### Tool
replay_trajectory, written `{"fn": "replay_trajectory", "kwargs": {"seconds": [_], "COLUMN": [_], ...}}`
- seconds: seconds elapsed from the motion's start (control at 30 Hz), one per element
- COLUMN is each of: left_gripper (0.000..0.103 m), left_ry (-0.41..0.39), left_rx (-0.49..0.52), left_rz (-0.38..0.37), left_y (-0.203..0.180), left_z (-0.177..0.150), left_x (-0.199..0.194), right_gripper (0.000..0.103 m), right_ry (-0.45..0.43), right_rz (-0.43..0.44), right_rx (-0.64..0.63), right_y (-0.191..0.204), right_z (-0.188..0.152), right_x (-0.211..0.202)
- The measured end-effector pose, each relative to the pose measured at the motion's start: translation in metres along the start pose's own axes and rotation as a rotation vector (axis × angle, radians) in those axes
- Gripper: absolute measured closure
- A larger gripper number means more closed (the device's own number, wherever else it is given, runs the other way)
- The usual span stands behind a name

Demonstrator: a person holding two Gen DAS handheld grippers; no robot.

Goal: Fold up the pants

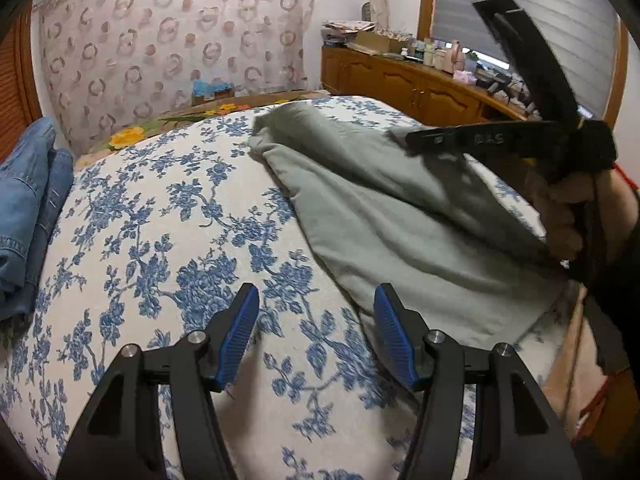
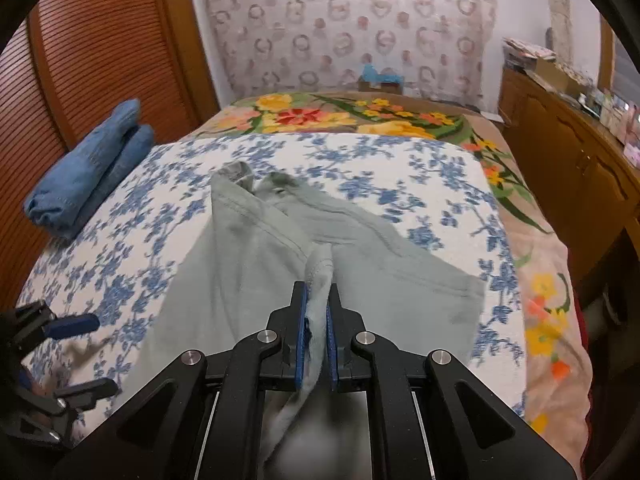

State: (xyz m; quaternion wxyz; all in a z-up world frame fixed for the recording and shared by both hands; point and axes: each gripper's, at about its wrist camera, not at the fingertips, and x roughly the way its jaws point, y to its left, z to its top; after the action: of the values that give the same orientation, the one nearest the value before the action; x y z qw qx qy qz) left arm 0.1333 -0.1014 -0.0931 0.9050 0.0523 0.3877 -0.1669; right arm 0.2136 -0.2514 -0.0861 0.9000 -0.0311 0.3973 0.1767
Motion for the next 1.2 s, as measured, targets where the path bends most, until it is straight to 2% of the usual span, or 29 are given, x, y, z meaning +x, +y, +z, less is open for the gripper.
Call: {"fn": "replay_trajectory", "kwargs": {"seconds": [0.1,0.33,0.43,0.53,0.63,0.8,1.0,1.2], "left_gripper": [0.043,0.043,0.043,0.043,0.043,0.043,0.043,0.043], "left_ry": [0.003,0.032,0.042,0.043,0.043,0.043,0.043,0.043], "left_rx": [-0.013,0.005,-0.006,-0.018,-0.012,-0.012,-0.012,-0.012], "left_rz": [0.013,0.007,-0.006,-0.009,-0.002,-0.002,-0.002,-0.002], "left_y": [0.003,0.0,0.002,0.005,0.003,0.004,0.004,0.004], "left_z": [0.002,0.001,0.002,0.002,0.003,0.003,0.002,0.002], "left_x": [0.005,0.014,0.016,0.017,0.017,0.017,0.017,0.017], "right_gripper": [0.097,0.097,0.089,0.086,0.079,0.065,0.064,0.066], "right_ry": [-0.016,-0.005,-0.019,-0.045,-0.065,-0.045,0.016,0.0], "right_rz": [-0.052,-0.043,-0.04,-0.089,-0.109,-0.105,-0.127,-0.095], "right_rx": [-0.014,0.033,0.054,0.052,0.071,0.064,0.061,0.053], "right_y": [-0.008,-0.031,-0.04,-0.048,-0.061,-0.064,-0.064,-0.065], "right_z": [0.002,0.01,0.011,0.014,0.017,0.014,0.003,-0.005], "right_x": [-0.002,0.001,-0.002,-0.01,-0.019,-0.014,0.007,0.006]}}
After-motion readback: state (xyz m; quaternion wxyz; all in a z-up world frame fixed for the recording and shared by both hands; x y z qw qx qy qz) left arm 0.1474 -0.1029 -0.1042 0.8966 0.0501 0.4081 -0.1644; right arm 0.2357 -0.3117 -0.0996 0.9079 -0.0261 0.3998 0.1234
